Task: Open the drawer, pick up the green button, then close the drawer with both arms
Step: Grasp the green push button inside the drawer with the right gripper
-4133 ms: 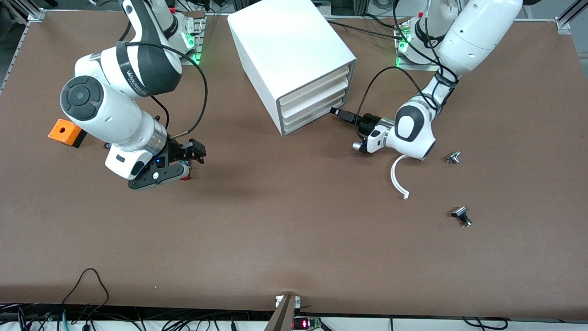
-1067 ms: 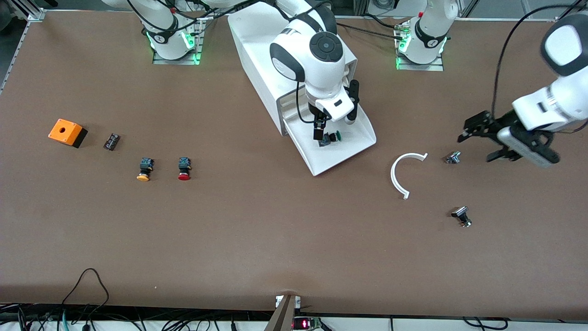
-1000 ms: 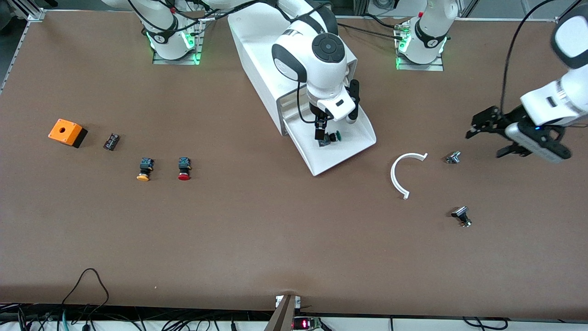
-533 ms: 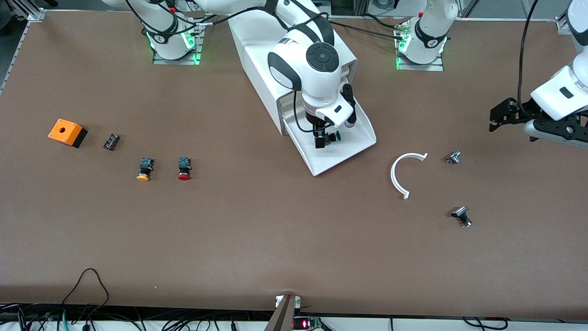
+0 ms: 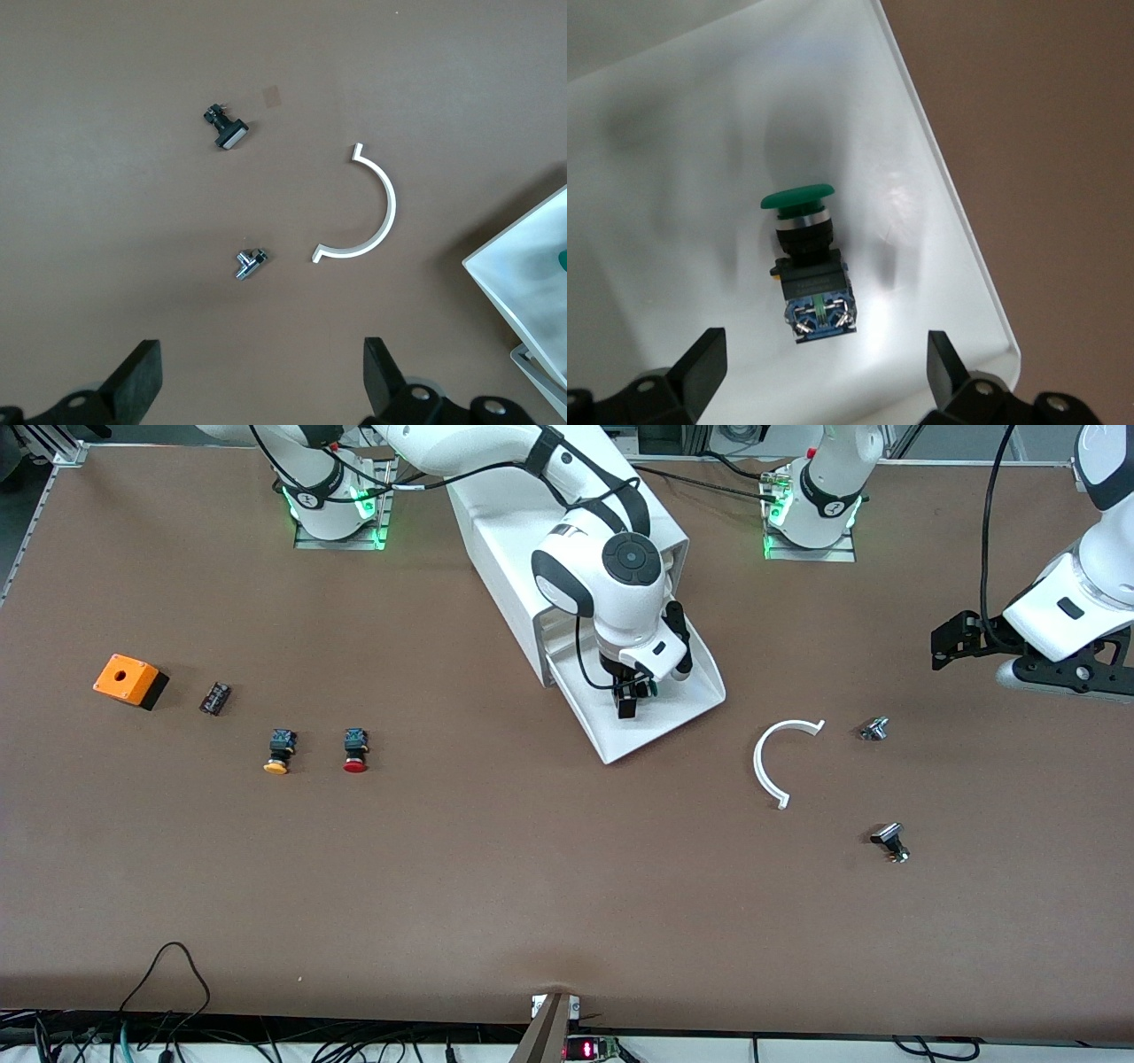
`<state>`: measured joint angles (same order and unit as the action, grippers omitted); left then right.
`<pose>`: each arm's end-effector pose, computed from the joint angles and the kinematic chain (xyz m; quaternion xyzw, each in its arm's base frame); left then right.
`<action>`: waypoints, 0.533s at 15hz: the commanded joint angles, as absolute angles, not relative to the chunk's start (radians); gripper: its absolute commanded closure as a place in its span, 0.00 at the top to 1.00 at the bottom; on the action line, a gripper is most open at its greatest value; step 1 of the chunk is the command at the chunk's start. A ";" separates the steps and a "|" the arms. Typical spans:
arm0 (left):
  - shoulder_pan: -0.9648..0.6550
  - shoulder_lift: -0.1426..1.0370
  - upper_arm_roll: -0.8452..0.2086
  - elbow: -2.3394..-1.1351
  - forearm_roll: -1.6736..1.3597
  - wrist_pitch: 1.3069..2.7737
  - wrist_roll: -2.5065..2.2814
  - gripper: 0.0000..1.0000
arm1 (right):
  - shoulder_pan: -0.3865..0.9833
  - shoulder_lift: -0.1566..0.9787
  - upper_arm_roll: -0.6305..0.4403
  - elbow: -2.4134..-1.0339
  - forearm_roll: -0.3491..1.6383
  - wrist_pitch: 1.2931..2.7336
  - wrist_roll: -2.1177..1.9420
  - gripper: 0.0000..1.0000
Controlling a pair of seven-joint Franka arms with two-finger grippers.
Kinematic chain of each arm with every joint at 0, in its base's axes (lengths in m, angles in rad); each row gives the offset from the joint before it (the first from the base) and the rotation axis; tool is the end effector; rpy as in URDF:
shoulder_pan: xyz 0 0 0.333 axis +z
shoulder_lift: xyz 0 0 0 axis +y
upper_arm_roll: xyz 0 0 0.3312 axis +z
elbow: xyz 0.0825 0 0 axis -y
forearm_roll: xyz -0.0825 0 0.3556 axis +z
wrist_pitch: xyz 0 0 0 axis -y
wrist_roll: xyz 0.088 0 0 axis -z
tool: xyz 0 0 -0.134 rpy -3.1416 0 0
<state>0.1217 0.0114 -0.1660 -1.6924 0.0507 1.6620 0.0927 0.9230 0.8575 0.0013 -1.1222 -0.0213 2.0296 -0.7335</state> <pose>0.5318 -0.0168 0.5605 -0.9969 0.0713 0.0214 0.0237 0.4583 0.6039 0.2922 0.6723 0.7398 0.0257 0.0068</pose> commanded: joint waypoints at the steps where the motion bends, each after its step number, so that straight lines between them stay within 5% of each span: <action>1: 0.118 0.038 -0.164 -1.651 0.077 1.631 0.063 1.00 | 0.942 0.885 0.005 -1.086 -0.031 2.022 -0.724 1.00; 8: 0.120 0.040 -0.164 -1.651 0.071 1.628 0.014 1.00 | 0.943 0.917 0.005 -1.085 -0.037 2.049 -0.723 1.00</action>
<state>0.1217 0.0213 -0.1630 -1.6893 0.0507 1.6555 0.0267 0.9422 0.8824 0.0013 -1.1220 -0.0214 2.0392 -0.7330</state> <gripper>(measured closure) 0.000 0.000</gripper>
